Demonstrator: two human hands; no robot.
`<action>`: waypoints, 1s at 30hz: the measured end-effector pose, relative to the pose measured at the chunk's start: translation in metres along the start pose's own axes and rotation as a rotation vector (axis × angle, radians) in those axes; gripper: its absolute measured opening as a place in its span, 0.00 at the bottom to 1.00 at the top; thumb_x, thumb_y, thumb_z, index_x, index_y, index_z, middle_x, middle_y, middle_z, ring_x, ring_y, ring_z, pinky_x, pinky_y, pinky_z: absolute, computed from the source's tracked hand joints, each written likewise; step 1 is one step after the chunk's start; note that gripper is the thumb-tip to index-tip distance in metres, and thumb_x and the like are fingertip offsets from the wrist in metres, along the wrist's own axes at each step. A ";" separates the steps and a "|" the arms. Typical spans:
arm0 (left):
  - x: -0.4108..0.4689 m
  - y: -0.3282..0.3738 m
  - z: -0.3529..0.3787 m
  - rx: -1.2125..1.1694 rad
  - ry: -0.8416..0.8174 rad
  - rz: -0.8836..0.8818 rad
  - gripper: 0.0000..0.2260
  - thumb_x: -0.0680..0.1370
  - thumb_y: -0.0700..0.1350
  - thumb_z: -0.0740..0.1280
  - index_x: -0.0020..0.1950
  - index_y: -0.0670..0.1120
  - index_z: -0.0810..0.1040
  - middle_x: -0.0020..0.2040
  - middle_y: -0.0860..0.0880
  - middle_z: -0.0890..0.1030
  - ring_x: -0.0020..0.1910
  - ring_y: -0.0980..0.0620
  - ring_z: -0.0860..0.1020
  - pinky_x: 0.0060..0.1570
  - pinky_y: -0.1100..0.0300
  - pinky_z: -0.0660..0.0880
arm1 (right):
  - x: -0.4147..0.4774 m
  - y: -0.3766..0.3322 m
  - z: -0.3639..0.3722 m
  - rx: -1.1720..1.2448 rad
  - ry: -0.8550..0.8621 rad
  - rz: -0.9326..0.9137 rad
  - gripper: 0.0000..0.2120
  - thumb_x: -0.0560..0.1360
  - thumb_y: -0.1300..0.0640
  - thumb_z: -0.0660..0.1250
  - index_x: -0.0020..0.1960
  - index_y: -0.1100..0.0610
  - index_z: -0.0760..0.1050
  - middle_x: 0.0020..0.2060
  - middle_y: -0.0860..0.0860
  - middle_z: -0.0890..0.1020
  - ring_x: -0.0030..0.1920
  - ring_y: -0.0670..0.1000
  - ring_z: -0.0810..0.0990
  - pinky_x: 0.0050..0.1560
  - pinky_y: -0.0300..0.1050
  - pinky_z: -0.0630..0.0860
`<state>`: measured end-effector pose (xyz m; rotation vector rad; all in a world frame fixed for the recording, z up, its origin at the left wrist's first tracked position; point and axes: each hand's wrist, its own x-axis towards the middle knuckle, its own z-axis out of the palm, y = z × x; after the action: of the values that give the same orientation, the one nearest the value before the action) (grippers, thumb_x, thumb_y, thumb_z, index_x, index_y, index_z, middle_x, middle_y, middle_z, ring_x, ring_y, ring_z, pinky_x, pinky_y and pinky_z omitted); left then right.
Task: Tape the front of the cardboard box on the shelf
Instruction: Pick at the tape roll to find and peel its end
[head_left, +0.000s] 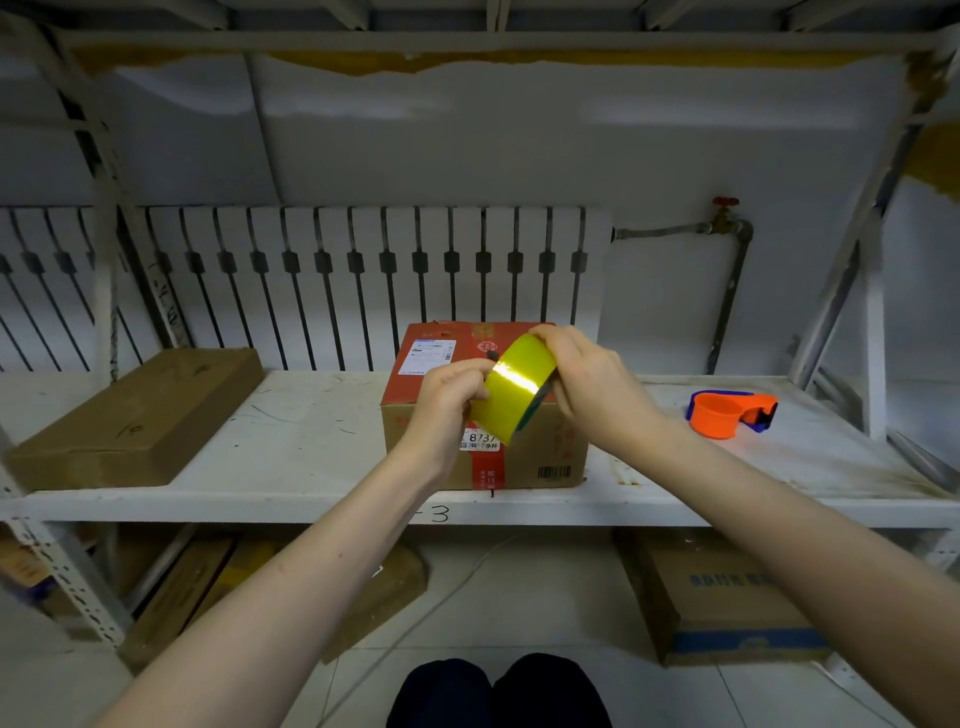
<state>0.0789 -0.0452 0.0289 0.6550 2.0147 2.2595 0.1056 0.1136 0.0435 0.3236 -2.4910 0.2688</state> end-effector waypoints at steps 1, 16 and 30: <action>0.000 0.002 0.001 -0.004 0.000 -0.005 0.07 0.63 0.42 0.59 0.35 0.45 0.76 0.29 0.58 0.77 0.38 0.55 0.73 0.41 0.58 0.70 | 0.000 0.000 -0.001 -0.015 0.011 -0.006 0.22 0.78 0.59 0.61 0.71 0.59 0.62 0.64 0.58 0.73 0.58 0.58 0.76 0.50 0.46 0.74; -0.008 0.029 0.024 -0.059 0.112 -0.295 0.03 0.73 0.41 0.60 0.41 0.49 0.69 0.46 0.45 0.74 0.47 0.46 0.75 0.53 0.51 0.72 | 0.002 -0.005 -0.005 -0.269 0.116 -0.293 0.29 0.60 0.63 0.79 0.58 0.67 0.74 0.44 0.61 0.80 0.37 0.57 0.81 0.25 0.42 0.75; -0.015 0.008 0.015 -0.002 0.003 -0.043 0.06 0.67 0.43 0.61 0.39 0.43 0.75 0.40 0.48 0.77 0.46 0.49 0.75 0.52 0.50 0.72 | 0.009 0.015 -0.010 -0.001 0.185 -0.239 0.16 0.71 0.65 0.69 0.59 0.64 0.76 0.46 0.61 0.78 0.42 0.60 0.80 0.37 0.50 0.80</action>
<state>0.0994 -0.0368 0.0331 0.6027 2.0080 2.2394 0.0995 0.1284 0.0549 0.5649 -2.2454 0.1896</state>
